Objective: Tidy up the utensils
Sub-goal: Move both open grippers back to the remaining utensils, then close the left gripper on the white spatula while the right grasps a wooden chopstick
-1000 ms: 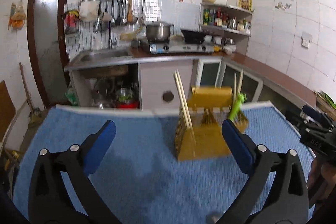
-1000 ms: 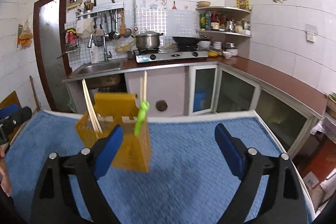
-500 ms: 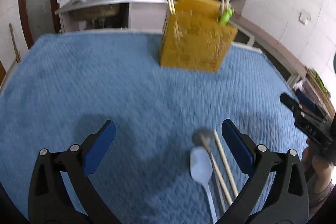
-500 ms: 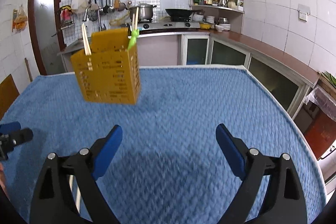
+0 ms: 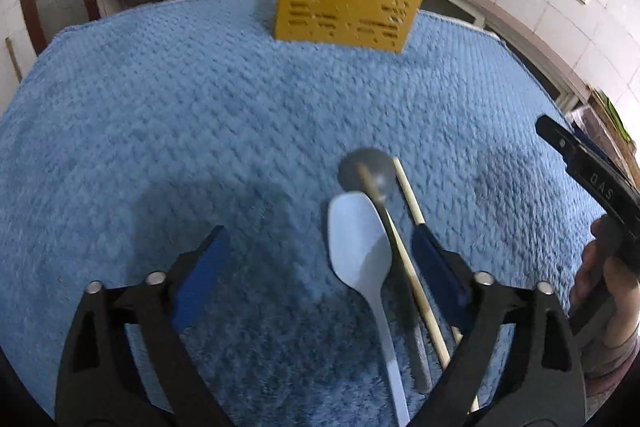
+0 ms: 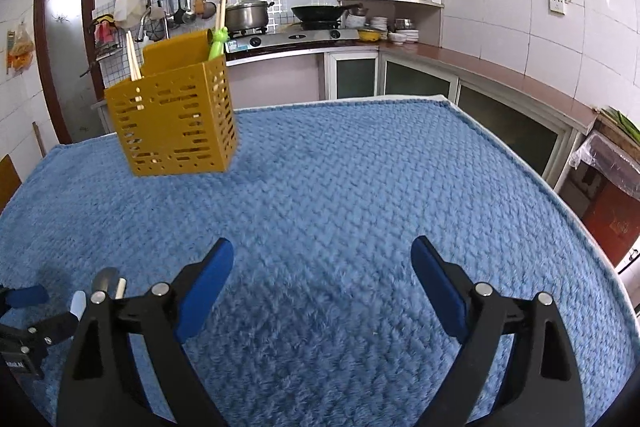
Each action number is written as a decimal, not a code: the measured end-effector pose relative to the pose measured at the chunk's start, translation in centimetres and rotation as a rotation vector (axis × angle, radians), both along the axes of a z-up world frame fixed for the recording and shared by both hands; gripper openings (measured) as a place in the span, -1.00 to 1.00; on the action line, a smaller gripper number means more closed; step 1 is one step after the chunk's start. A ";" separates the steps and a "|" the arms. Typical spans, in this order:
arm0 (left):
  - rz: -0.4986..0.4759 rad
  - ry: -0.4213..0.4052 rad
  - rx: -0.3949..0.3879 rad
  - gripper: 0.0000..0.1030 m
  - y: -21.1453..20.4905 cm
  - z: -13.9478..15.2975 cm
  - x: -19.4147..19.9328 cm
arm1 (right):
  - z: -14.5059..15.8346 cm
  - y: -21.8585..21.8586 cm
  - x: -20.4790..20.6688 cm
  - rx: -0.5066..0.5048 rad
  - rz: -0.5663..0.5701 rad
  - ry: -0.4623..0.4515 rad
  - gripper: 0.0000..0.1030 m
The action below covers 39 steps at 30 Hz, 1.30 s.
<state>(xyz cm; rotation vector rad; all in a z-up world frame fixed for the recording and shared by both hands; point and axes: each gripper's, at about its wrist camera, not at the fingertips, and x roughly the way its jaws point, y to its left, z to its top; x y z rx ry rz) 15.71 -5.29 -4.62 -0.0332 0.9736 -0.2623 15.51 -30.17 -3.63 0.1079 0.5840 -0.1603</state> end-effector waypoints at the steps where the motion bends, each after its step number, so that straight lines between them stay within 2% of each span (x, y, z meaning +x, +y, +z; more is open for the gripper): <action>1: -0.010 0.014 0.005 0.54 -0.3 -0.3 0.1 | -0.2 0.0 0.1 0.006 0.002 0.008 0.72; 4: -0.008 0.004 0.047 0.46 -0.9 -0.5 0.3 | -0.3 -0.1 0.2 0.003 0.003 0.007 0.72; 6: -0.008 0.007 0.048 0.40 -0.9 -0.5 0.5 | -0.3 -0.1 0.2 0.001 0.005 0.005 0.72; 9: -0.039 0.002 0.065 -0.05 -1.4 -0.3 0.7 | -0.5 0.2 0.3 -0.001 0.007 0.013 0.72; 11: -0.055 0.005 0.070 -0.20 -1.6 -0.2 0.8 | -0.4 0.4 0.3 -0.002 0.011 0.015 0.72; 12: -0.069 0.006 0.062 -0.35 -1.7 -0.1 0.7 | -0.4 0.7 0.3 -0.005 0.014 0.018 0.72; 17: -0.087 0.002 0.059 -0.37 -1.6 -0.1 0.6 | -0.4 2.1 0.3 -0.022 0.039 0.034 0.72; 21: -0.095 0.024 0.014 -0.41 -0.6 0.1 0.8 | -0.5 3.1 0.5 -0.020 0.069 0.056 0.72; 34: -0.052 -0.009 0.024 -0.42 3.5 1.0 2.1 | -1.3 9.2 1.2 -0.028 0.169 0.161 0.69; 39: -0.030 -0.004 0.017 -0.42 5.0 0.9 2.9 | -2.0 11.7 1.6 -0.039 0.208 0.212 0.37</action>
